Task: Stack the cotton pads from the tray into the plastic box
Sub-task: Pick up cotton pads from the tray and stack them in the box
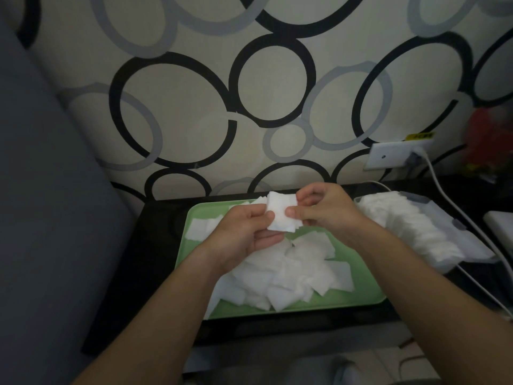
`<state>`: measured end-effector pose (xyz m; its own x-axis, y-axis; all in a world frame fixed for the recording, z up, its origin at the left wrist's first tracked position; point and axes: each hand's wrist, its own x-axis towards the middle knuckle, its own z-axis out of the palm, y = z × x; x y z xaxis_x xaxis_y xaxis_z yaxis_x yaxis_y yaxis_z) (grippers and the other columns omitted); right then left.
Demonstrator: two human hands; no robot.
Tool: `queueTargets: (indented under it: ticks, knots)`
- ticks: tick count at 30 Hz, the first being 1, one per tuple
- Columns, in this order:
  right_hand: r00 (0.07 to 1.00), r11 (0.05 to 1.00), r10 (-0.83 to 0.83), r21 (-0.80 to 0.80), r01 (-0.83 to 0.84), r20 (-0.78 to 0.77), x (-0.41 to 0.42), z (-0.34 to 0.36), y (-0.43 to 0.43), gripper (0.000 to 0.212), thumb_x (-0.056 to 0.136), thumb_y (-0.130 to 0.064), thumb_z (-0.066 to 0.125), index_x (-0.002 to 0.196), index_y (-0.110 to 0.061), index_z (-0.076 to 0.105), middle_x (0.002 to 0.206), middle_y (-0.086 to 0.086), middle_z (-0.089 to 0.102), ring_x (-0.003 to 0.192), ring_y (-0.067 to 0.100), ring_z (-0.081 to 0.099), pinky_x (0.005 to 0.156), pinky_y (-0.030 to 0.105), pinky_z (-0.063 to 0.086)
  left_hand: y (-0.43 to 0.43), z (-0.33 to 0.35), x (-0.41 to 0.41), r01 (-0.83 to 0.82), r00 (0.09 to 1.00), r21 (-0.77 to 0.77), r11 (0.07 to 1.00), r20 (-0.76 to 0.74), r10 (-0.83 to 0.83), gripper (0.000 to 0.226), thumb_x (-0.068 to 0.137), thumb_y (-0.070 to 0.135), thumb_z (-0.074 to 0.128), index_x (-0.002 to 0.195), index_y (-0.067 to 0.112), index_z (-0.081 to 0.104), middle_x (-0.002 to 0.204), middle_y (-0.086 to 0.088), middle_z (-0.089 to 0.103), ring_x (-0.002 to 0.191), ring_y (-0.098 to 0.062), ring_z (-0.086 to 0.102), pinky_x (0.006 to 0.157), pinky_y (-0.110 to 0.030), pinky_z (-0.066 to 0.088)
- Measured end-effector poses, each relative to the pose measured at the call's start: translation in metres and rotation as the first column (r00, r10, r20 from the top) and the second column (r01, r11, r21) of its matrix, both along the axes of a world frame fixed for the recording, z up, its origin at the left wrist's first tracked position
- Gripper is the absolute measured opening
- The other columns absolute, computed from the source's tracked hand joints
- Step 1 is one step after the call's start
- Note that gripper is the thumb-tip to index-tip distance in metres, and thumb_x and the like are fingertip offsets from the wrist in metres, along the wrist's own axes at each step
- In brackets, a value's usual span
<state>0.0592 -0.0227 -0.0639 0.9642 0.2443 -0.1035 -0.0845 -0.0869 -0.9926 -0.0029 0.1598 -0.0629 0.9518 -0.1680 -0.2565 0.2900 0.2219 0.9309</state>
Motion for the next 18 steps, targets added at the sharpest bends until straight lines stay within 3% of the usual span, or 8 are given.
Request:
queueTargets:
  ticks: [3, 10, 14, 18]
  knots:
    - [0.999, 0.998, -0.017, 0.062, 0.019, -0.029, 0.002, -0.001, -0.002, 0.03, 0.067, 0.0, 0.085, 0.089, -0.005, 0.065, 0.075, 0.012, 0.065, 0.07, 0.025, 0.062, 0.066, 0.035, 0.054, -0.001, 0.0, 0.0, -0.016, 1.0, -0.022, 1.0, 0.016, 0.016, 0.023, 0.102, 0.005, 0.05, 0.119, 0.005, 0.066, 0.114, -0.016, 0.074, 0.099, -0.02, 0.073, 0.079, -0.026, 0.06]
    - [0.998, 0.995, -0.036, 0.091, 0.04, -0.045, 0.002, 0.002, -0.009, 0.029, 0.07, 0.002, 0.082, 0.094, -0.004, 0.066, 0.082, 0.015, 0.066, 0.071, 0.024, 0.063, 0.061, 0.028, 0.056, -0.005, -0.001, 0.0, -0.045, 0.998, -0.022, 0.999, 0.041, 0.046, 0.024, 0.103, 0.002, 0.047, 0.117, 0.007, 0.067, 0.113, -0.016, 0.074, 0.097, -0.019, 0.074, 0.081, -0.027, 0.06]
    - [0.998, 0.991, -0.008, 0.134, 0.015, -0.058, 0.003, 0.003, -0.015, 0.032, 0.072, 0.004, 0.079, 0.101, -0.005, 0.067, 0.094, 0.02, 0.07, 0.085, 0.028, 0.07, 0.078, 0.037, 0.06, -0.004, 0.002, 0.001, -0.059, 0.997, -0.006, 0.998, 0.048, 0.059, 0.025, 0.103, 0.004, 0.047, 0.112, 0.01, 0.069, 0.109, -0.014, 0.076, 0.101, -0.021, 0.073, 0.08, -0.027, 0.06]
    - [0.998, 0.983, 0.035, 0.181, -0.026, -0.044, 0.0, 0.004, -0.01, 0.031, 0.069, 0.001, 0.079, 0.098, -0.007, 0.07, 0.086, 0.016, 0.074, 0.082, 0.027, 0.072, 0.074, 0.037, 0.06, -0.007, 0.004, -0.001, -0.04, 0.998, -0.035, 0.999, 0.039, 0.041, 0.02, 0.099, 0.008, 0.056, 0.115, 0.006, 0.068, 0.109, -0.012, 0.076, 0.1, -0.02, 0.073, 0.079, -0.026, 0.061]
